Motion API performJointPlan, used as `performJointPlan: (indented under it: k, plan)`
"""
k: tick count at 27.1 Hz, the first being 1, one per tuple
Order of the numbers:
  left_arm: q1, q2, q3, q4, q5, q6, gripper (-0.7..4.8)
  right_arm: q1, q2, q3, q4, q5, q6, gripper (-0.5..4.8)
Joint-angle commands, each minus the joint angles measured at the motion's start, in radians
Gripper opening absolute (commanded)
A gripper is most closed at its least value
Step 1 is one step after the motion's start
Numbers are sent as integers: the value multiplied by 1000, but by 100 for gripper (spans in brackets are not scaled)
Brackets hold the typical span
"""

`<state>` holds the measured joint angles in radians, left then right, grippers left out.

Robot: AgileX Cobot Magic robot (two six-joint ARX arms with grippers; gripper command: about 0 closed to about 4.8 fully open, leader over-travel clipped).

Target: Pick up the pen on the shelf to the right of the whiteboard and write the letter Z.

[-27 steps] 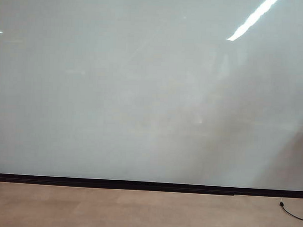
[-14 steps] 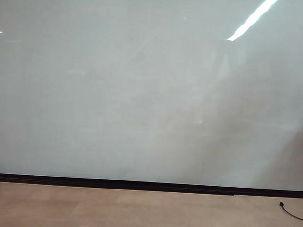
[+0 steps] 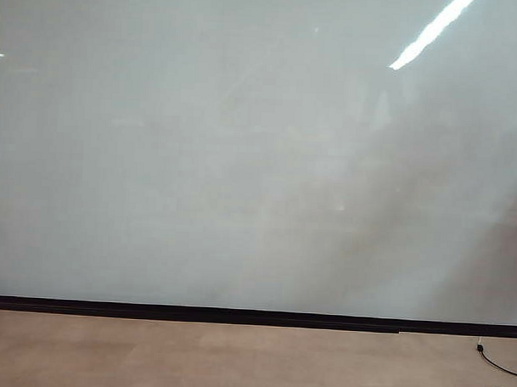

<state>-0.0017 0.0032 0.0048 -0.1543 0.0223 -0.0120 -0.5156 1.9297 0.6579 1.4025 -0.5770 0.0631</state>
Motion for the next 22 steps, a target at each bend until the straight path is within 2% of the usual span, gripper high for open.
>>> performJointPlan:
  k: [1, 4, 5, 7, 10, 13, 14, 17, 18, 22]
  plan:
    - [0, 0, 2, 5, 0, 4, -5, 1, -6, 0, 16, 53, 16, -6]
    - [0, 0, 2, 5, 0, 4, -5, 6, -12, -11, 16, 154, 16, -6]
    - [0, 0, 2, 5, 0, 4, -5, 10, -22, -25, 16, 240, 16, -6]
    - [0, 0, 2, 5, 0, 4, -4, 25, -44, -48, 16, 344, 16, -6]
    - [0, 0, 2, 5, 0, 4, -4, 45, -90, -85, 16, 388, 14, -6]
    - [0, 0, 2, 5, 0, 4, -4, 84, -164, -151, 16, 477, 11, -6]
    - [0, 0, 2, 5, 0, 4, -5, 102, -201, -185, 15, 521, 10, -6]
    - [0, 0, 2, 5, 0, 4, -4, 227, -394, -352, 12, 755, -48, -6]
    - [0, 0, 2, 5, 0, 4, -5, 262, -447, -390, 7, 802, -64, -6]
    - [0, 0, 2, 5, 0, 4, -4, 371, -620, -494, -43, 898, -69, -6]
